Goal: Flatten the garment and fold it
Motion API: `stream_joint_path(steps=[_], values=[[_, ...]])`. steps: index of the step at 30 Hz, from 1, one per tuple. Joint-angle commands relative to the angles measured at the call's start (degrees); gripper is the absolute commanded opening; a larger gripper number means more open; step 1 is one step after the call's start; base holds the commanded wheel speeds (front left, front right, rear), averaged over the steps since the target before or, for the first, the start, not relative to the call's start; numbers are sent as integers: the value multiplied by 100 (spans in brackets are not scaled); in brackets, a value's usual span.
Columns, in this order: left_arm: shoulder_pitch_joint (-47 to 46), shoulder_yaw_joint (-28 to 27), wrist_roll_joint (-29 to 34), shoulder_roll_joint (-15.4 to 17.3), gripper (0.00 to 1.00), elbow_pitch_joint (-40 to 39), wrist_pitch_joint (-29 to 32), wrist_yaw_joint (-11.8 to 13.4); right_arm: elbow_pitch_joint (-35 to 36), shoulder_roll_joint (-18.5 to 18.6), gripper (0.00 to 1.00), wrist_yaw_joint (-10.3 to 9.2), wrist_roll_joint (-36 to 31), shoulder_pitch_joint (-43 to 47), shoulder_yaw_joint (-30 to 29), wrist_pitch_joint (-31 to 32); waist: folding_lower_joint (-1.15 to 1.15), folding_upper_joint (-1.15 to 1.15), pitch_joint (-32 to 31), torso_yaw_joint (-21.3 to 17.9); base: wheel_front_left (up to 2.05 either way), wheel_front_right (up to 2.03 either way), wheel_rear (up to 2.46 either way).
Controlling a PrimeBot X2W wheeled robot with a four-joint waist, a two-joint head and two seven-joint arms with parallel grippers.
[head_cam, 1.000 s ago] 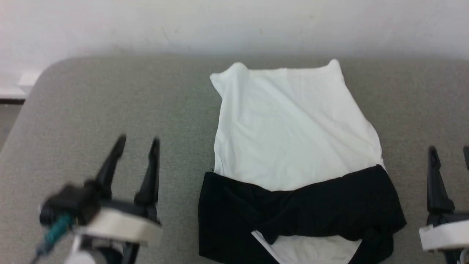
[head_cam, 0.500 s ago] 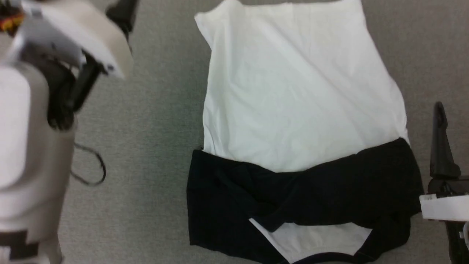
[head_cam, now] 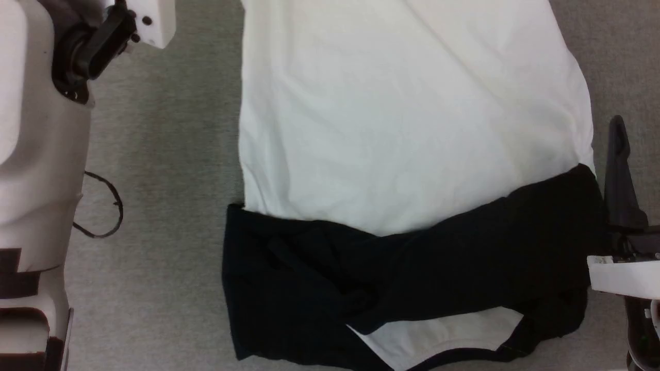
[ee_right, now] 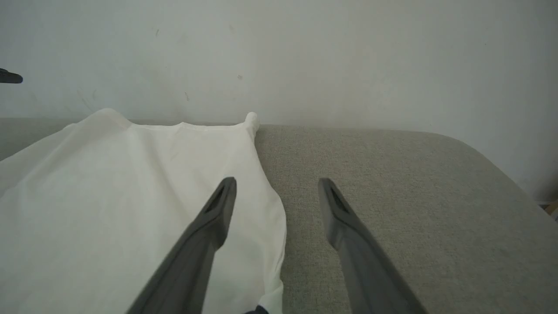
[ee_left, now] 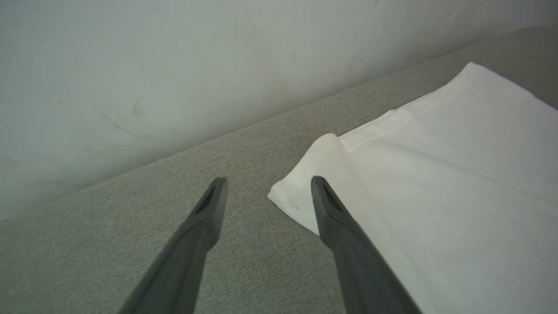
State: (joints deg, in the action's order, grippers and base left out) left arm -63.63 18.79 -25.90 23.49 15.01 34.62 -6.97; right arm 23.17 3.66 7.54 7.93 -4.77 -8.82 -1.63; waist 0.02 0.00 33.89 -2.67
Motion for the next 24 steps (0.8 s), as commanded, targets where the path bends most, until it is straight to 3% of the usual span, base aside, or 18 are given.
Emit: stream_joint_path(steps=[1,20,21,22,24], values=[[-115,75,-12,16,100,123,45,-18,-8,22,100,-5,47,-104,4,-46,-2,0,336,-323,0,0,0],[-206,81,141,236,100,780,57,295,-163,88,100,-5,165,-173,-57,-152,-2,0,679,-635,0,0,0],[-190,94,156,254,35,795,47,299,-178,95,100,-5,172,-174,-62,-156,-2,0,680,-648,0,0,0],[-177,121,173,279,0,798,21,280,-190,106,100,-5,179,-177,-65,-160,-2,0,681,-662,0,0,0],[-125,113,113,276,0,839,-20,258,-197,149,100,-5,178,-196,-68,-155,-2,0,667,-680,0,0,0]])
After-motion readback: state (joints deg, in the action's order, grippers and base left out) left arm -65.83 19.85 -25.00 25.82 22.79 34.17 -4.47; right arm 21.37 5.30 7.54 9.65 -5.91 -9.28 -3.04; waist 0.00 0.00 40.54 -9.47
